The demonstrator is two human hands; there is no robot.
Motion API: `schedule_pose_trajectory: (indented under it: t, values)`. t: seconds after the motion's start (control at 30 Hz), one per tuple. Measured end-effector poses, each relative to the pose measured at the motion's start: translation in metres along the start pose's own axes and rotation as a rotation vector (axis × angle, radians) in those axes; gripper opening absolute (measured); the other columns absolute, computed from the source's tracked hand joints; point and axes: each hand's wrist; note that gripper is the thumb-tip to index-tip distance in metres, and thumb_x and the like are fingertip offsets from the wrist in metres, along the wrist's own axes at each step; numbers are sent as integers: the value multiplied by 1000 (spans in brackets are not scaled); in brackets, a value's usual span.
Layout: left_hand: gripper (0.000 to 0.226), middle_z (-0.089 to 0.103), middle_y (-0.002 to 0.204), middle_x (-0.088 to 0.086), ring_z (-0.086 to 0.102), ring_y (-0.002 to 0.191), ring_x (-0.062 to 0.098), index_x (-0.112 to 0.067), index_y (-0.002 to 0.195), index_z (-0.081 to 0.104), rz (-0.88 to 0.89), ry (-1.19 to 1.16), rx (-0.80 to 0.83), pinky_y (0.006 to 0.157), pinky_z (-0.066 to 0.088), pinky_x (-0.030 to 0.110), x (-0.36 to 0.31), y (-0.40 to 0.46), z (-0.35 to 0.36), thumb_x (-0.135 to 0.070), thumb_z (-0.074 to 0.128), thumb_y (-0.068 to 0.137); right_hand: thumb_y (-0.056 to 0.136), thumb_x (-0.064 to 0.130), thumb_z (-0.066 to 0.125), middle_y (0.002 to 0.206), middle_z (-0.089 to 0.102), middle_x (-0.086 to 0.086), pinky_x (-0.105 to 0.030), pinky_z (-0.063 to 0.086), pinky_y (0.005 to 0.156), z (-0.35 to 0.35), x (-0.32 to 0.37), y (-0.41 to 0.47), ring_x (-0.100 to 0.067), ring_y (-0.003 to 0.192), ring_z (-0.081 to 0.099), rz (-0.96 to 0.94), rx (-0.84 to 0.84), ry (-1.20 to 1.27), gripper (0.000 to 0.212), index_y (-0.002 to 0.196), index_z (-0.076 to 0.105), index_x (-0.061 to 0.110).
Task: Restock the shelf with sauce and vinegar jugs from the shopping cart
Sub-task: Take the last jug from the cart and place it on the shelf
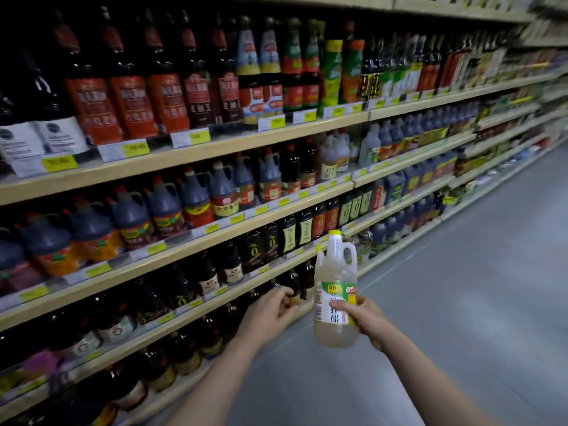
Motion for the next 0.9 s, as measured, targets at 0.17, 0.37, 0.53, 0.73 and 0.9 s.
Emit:
schedule_pose_trajectory:
  t: [0.17, 0.37, 0.53, 0.73, 0.9]
  values:
    - [35, 58, 110, -9, 57, 98, 10, -27, 121, 49, 91, 39, 55, 83, 47, 29, -18, 93, 38, -42, 50, 90, 48, 31, 81, 86, 76, -5, -30, 55, 67, -54, 31, 66, -18, 76, 72, -22, -57, 25, 62, 105, 65, 11]
    - [32, 57, 108, -12, 56, 95, 8, -31, 121, 48, 68, 49, 110, 82, 51, 33, -27, 197, 49, -42, 50, 91, 54, 30, 83, 85, 76, -4, -26, 53, 60, -114, 70, 129, -15, 72, 72, -30, -102, 39, 57, 104, 64, 11]
    - [29, 56, 102, -14, 56, 90, 5, -29, 117, 51, 72, 29, 136, 80, 52, 32, -55, 277, 66, -40, 51, 90, 36, 46, 81, 95, 75, -5, -31, 54, 70, -171, 95, 181, -20, 87, 72, -26, -117, -3, 81, 109, 63, 15]
    - [34, 56, 97, -14, 57, 85, 7, -28, 117, 53, 28, -60, 110, 77, 51, 29, -109, 367, 115, -40, 60, 86, 33, 44, 81, 99, 73, -5, -28, 53, 69, -250, 130, 254, -20, 89, 70, -64, -61, -58, 83, 108, 60, 15]
    - [48, 60, 98, -15, 57, 83, 2, -28, 117, 52, -57, -256, 153, 79, 52, 24, -177, 426, 166, -42, 72, 75, 65, 17, 82, 93, 73, -1, -25, 52, 67, -326, 167, 314, -15, 83, 70, -104, 59, -127, 44, 103, 58, 16]
Point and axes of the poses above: each hand's wrist, its own y-axis towards the middle knuckle, its own z-axis out of the palm, x = y × z
